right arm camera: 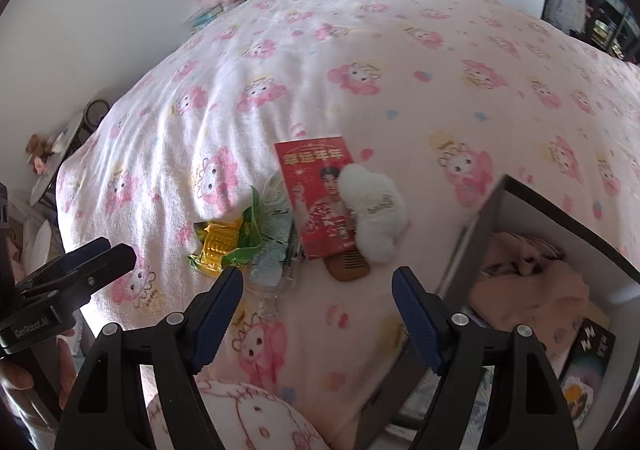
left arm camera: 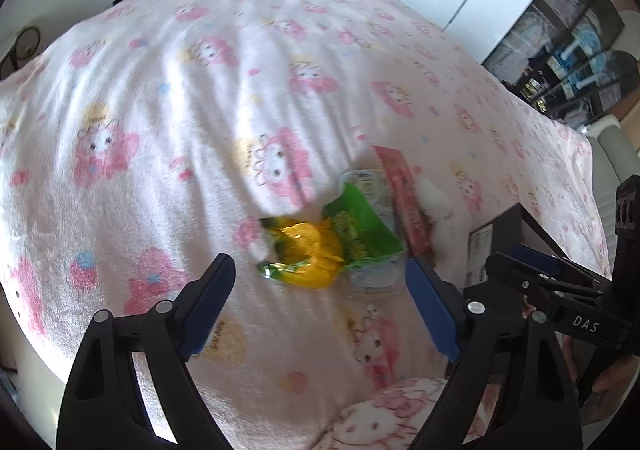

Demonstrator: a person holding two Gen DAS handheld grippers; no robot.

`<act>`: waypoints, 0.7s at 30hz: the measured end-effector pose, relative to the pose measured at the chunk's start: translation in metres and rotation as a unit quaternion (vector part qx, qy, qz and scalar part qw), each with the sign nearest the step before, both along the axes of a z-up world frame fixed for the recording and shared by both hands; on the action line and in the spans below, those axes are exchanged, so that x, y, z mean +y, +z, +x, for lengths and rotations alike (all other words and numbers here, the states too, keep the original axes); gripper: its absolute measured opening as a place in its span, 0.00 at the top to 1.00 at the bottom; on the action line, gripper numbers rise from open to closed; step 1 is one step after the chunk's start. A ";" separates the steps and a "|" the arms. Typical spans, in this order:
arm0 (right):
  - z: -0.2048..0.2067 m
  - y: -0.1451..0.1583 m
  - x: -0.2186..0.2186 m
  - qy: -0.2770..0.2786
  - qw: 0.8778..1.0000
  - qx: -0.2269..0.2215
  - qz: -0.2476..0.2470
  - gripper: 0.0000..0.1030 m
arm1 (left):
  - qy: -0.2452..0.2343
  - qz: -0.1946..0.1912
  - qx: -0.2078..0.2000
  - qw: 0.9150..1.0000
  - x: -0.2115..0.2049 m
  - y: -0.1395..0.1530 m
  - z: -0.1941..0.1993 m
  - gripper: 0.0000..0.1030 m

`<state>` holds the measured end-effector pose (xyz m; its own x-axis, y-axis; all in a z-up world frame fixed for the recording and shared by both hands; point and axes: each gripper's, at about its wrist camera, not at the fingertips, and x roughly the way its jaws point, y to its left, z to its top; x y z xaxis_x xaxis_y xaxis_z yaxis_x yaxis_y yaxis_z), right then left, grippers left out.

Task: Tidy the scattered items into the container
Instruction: 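Close the left gripper on the yellow-and-green snack bag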

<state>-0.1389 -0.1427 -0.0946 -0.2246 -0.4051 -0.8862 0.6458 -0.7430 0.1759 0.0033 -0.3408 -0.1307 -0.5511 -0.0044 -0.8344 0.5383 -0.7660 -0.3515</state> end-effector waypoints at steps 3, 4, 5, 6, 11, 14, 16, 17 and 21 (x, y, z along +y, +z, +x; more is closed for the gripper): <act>-0.003 -0.019 -0.032 0.035 0.999 -0.022 0.015 0.37 | 0.009 0.039 -0.013 0.999 -0.019 -0.034 -0.003 0.40; -0.004 -0.024 -0.041 0.046 0.998 -0.030 0.015 0.37 | 0.011 0.049 -0.016 0.999 -0.022 -0.044 -0.005 0.41; -0.006 -0.030 -0.051 0.054 0.998 -0.040 0.017 0.37 | 0.012 0.058 -0.019 0.998 -0.024 -0.052 -0.008 0.44; -0.008 -0.037 -0.058 0.056 0.997 -0.048 0.022 0.37 | 0.011 0.066 -0.020 0.998 -0.025 -0.059 -0.012 0.45; -0.019 -0.058 -0.076 0.046 0.997 -0.049 0.046 0.37 | 0.004 0.097 -0.021 0.995 -0.029 -0.083 -0.031 0.32; -0.026 -0.073 -0.083 0.051 0.994 -0.081 0.048 0.38 | -0.009 0.138 -0.011 0.990 -0.029 -0.098 -0.043 0.30; -0.030 -0.078 -0.085 0.046 0.993 -0.096 0.043 0.40 | 0.003 0.162 -0.021 0.987 -0.029 -0.106 -0.047 0.36; -0.030 -0.077 -0.086 0.044 0.993 -0.094 0.046 0.40 | 0.001 0.173 -0.016 0.985 -0.028 -0.105 -0.046 0.49; -0.021 -0.068 -0.087 0.069 0.991 -0.110 0.017 0.59 | -0.022 0.156 -0.007 0.987 -0.011 -0.081 -0.042 0.80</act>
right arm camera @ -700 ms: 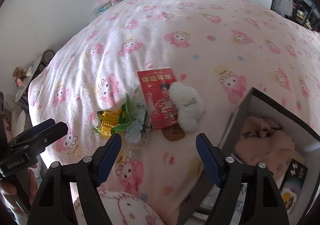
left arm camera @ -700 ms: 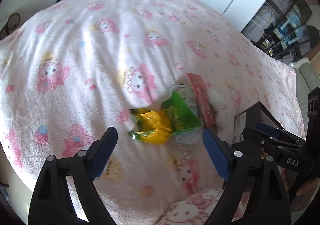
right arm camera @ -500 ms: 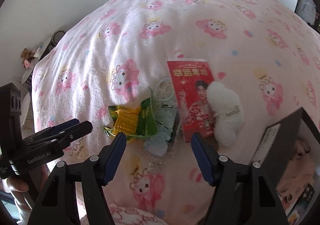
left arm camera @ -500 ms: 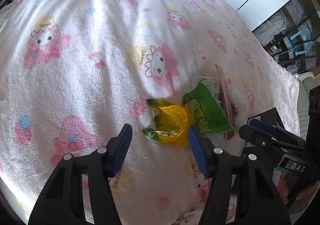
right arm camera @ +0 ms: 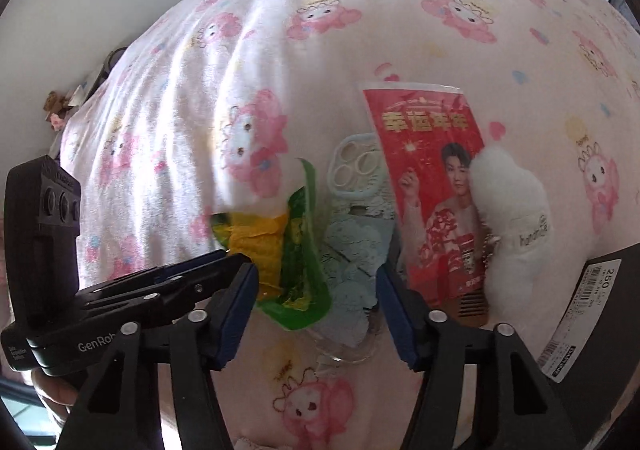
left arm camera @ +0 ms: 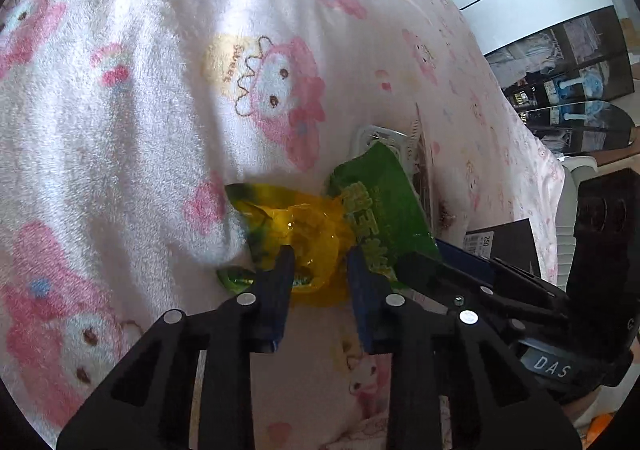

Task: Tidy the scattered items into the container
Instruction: 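Close the left gripper on the yellow-and-green snack bag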

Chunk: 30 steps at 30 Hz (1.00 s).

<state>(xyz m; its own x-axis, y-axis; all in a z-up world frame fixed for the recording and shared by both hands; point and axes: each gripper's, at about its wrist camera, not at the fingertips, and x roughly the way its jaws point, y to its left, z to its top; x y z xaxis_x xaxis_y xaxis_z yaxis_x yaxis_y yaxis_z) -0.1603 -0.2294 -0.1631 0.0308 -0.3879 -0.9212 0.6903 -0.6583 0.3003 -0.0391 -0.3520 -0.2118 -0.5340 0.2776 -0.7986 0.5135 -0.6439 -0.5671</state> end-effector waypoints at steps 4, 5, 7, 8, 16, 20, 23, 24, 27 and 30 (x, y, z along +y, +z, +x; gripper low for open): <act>0.010 0.017 -0.006 0.036 0.999 0.001 -0.027 0.75 | -0.011 -0.022 0.018 1.000 0.010 0.020 0.008 0.82; 0.010 0.020 -0.008 0.043 0.999 0.010 -0.025 0.75 | -0.007 -0.024 0.020 0.999 0.008 0.022 0.010 0.82; 0.004 0.020 -0.009 0.034 0.999 0.018 -0.013 0.75 | -0.002 -0.036 0.015 0.999 0.003 0.023 0.009 0.82; -0.001 0.019 -0.009 0.022 1.000 0.019 -0.006 0.75 | 0.001 -0.040 0.007 0.999 -0.002 0.021 0.008 0.82; -0.017 -0.003 -0.011 -0.017 0.999 -0.040 -0.015 0.75 | 0.027 0.033 -0.006 0.999 -0.030 -0.015 0.000 0.45; -0.019 0.001 -0.019 -0.011 0.999 -0.043 -0.032 0.80 | 0.069 0.076 -0.006 0.995 -0.035 -0.030 0.000 0.48; -0.019 0.012 -0.020 -0.018 0.998 -0.039 -0.038 0.82 | 0.045 0.086 0.007 0.995 -0.025 -0.022 -0.004 0.71; -0.018 0.016 -0.018 -0.017 0.998 -0.038 -0.042 0.83 | 0.035 0.072 0.003 0.997 -0.020 -0.016 -0.004 0.73; 0.000 0.034 -0.003 -0.018 0.997 -0.045 -0.067 0.85 | 0.010 0.024 -0.006 1.000 -0.003 0.001 0.003 0.75; 0.016 0.047 0.021 -0.015 0.993 -0.069 -0.093 0.85 | -0.007 0.047 0.015 0.999 0.009 0.012 0.020 0.75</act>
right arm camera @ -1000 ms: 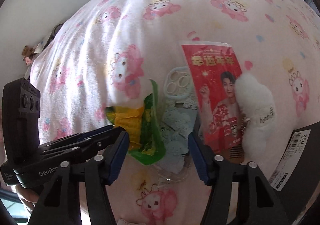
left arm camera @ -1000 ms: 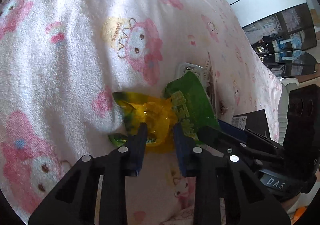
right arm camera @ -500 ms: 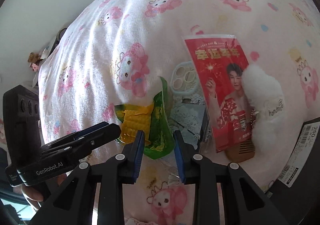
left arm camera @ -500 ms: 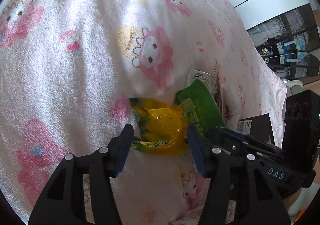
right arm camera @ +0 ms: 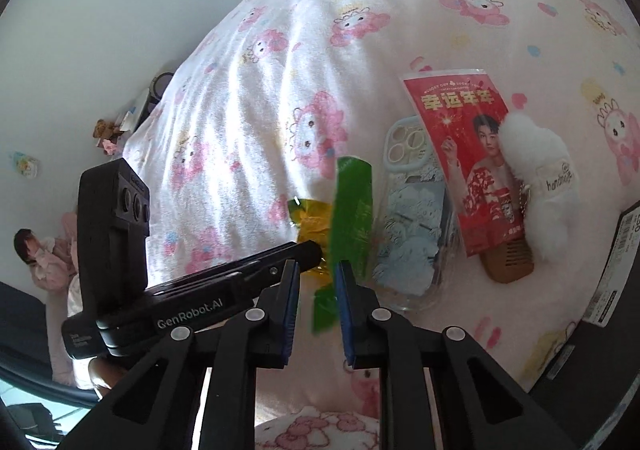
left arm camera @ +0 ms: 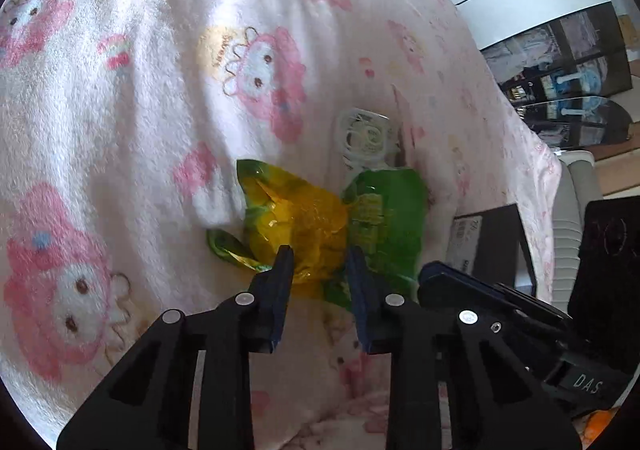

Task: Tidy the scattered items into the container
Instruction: 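Close the left gripper on the yellow-and-green snack bag, then lift the snack bag with the left gripper toward the black box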

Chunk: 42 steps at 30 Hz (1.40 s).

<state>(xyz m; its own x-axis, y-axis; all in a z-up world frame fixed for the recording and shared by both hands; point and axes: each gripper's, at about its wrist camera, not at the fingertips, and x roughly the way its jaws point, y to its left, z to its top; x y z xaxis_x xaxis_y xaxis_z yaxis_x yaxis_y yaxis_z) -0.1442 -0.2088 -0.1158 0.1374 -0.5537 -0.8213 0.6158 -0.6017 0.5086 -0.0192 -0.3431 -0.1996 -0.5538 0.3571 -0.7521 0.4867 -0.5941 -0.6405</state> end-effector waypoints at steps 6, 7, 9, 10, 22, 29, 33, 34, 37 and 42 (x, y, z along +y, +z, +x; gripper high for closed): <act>0.019 0.012 0.024 0.001 0.996 0.078 0.031 0.85 | 0.029 -0.040 -0.007 0.999 -0.006 0.005 0.018 0.68; 0.017 0.012 0.026 -0.006 0.995 0.090 0.038 0.85 | 0.036 -0.038 -0.013 0.999 -0.011 0.001 0.020 0.68; 0.009 0.007 0.033 -0.021 0.995 0.085 0.043 0.85 | 0.049 -0.033 -0.022 0.998 -0.021 -0.007 0.013 0.68; 0.007 0.001 0.034 -0.027 0.996 0.079 0.045 0.84 | 0.051 -0.033 -0.020 0.998 -0.026 -0.009 0.013 0.68; -0.033 -0.056 -0.014 -0.017 0.996 0.045 0.081 0.63 | 0.051 0.014 -0.018 0.998 -0.043 -0.051 -0.030 0.33; -0.021 -0.071 -0.006 -0.016 0.999 -0.022 0.040 0.82 | 0.027 0.014 -0.020 0.999 -0.029 -0.037 -0.025 0.44; 0.001 -0.053 0.011 -0.015 0.999 -0.017 0.022 0.83 | 0.017 0.011 -0.013 1.000 -0.012 -0.016 -0.006 0.44; 0.009 -0.048 0.015 -0.013 1.000 -0.008 0.023 0.83 | 0.016 0.006 -0.009 1.000 -0.008 -0.011 -0.001 0.44; 0.027 -0.036 0.023 -0.006 0.999 0.027 0.034 0.83 | 0.011 0.008 -0.011 1.000 0.001 -0.009 0.012 0.43; 0.009 -0.050 0.040 -0.043 0.998 -0.010 0.044 0.83 | 0.022 -0.009 -0.050 0.998 -0.006 -0.026 0.014 0.43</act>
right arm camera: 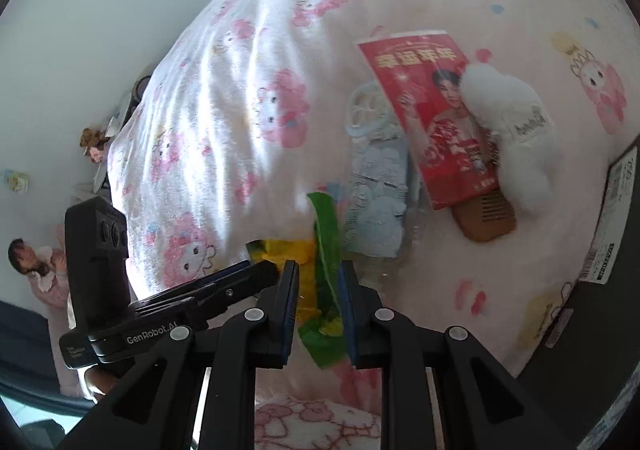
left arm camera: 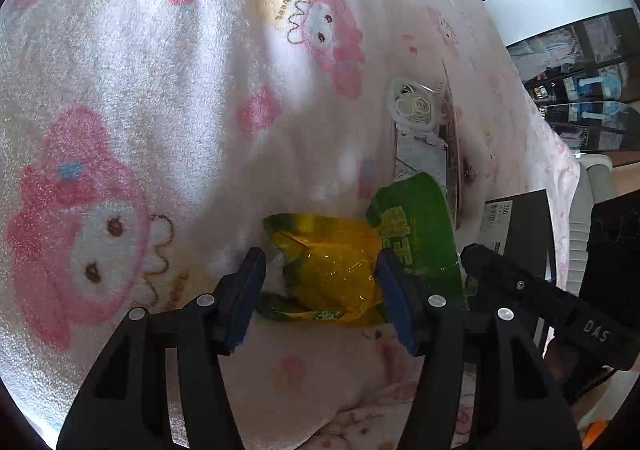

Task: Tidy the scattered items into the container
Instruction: 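Lift the snack bag with the left gripper toward the black box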

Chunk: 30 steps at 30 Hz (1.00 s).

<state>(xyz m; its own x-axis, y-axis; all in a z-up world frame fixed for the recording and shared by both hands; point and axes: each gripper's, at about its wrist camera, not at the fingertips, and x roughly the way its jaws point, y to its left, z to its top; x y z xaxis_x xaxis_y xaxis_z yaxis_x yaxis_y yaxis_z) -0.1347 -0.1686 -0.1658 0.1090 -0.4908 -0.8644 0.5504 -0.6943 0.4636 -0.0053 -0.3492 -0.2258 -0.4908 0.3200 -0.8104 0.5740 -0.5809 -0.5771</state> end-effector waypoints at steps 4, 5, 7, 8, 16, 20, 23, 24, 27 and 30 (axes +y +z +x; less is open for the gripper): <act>0.010 0.008 -0.006 0.015 1.000 -0.006 -0.019 0.83 | -0.009 0.012 0.015 1.000 0.002 0.000 0.000 0.43; 0.012 0.009 -0.008 0.023 1.000 -0.001 -0.019 0.83 | -0.012 0.022 0.018 1.000 0.003 -0.003 0.001 0.42; 0.014 0.009 -0.013 0.038 0.999 0.015 -0.006 0.82 | -0.015 0.019 0.015 1.000 0.007 -0.009 -0.001 0.41; 0.014 0.006 -0.017 0.042 0.999 0.020 0.002 0.83 | -0.015 0.011 0.015 1.000 0.009 -0.011 -0.001 0.38; 0.016 -0.023 -0.042 0.075 0.996 -0.005 0.039 0.86 | -0.029 0.012 0.016 0.999 0.015 -0.016 -0.010 0.40; 0.026 -0.011 -0.054 0.079 0.996 0.009 0.036 0.88 | -0.026 0.011 0.025 0.999 0.016 -0.002 -0.004 0.40; 0.040 0.007 -0.054 0.082 0.996 0.029 0.021 0.88 | -0.021 0.008 0.042 0.999 0.019 0.017 0.009 0.40; 0.046 0.014 -0.053 0.084 0.996 0.038 0.018 0.88 | -0.021 0.007 0.048 0.999 0.021 0.023 0.013 0.40; 0.060 0.039 -0.043 0.087 0.994 0.067 0.003 0.88 | -0.022 -0.006 0.067 0.997 0.029 0.050 0.026 0.40; 0.064 0.064 -0.020 0.081 0.993 0.087 -0.025 0.88 | -0.029 -0.034 0.083 0.996 0.042 0.082 0.037 0.40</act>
